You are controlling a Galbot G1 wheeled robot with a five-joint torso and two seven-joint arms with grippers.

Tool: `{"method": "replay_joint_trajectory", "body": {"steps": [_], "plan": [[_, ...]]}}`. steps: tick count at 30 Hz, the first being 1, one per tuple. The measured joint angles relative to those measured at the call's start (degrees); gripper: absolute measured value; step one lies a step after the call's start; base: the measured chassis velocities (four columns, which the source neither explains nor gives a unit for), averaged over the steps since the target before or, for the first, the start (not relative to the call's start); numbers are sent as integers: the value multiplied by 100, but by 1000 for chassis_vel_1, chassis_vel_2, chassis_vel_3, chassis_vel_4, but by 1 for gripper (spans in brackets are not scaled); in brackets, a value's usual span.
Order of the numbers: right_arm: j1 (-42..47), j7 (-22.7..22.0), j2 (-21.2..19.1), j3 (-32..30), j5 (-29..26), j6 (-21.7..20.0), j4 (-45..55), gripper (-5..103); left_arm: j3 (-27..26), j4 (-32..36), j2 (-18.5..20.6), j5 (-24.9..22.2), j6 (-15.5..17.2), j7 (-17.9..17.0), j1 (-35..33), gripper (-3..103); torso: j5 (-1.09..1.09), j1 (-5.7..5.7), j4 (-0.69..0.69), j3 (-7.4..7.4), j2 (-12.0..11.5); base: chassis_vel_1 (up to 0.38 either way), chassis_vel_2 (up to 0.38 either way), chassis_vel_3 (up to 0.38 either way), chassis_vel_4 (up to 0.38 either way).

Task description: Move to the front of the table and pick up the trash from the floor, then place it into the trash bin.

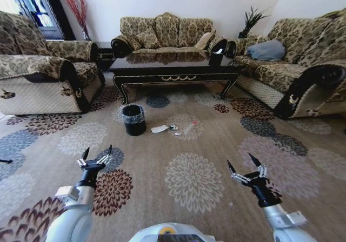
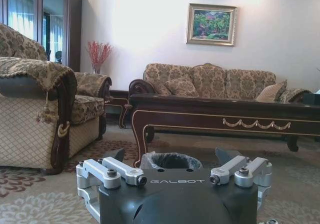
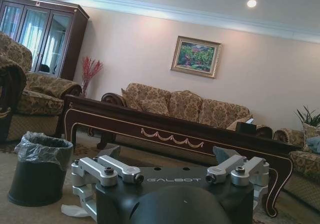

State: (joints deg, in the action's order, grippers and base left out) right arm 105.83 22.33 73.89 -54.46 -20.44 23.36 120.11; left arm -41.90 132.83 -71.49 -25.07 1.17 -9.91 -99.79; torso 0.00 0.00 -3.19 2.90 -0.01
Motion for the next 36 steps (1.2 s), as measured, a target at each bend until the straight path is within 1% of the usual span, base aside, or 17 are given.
{"method": "replay_joint_trajectory", "body": {"steps": [9, 36], "plan": [[2, 46, -6, -7, -6, 2, -24, 100, 4, -28, -14, 0, -9, 8, 2, 100, 0, 0, 0, 0, 0, -127, 136, 117, -135], [-3, 143, 14, -1, -16, 4, -39, 100, 13, -22, -82, 9, -16, 21, -46, 100, 0, 0, 0, 1, 1, -157, 160, 163, -163]]}}
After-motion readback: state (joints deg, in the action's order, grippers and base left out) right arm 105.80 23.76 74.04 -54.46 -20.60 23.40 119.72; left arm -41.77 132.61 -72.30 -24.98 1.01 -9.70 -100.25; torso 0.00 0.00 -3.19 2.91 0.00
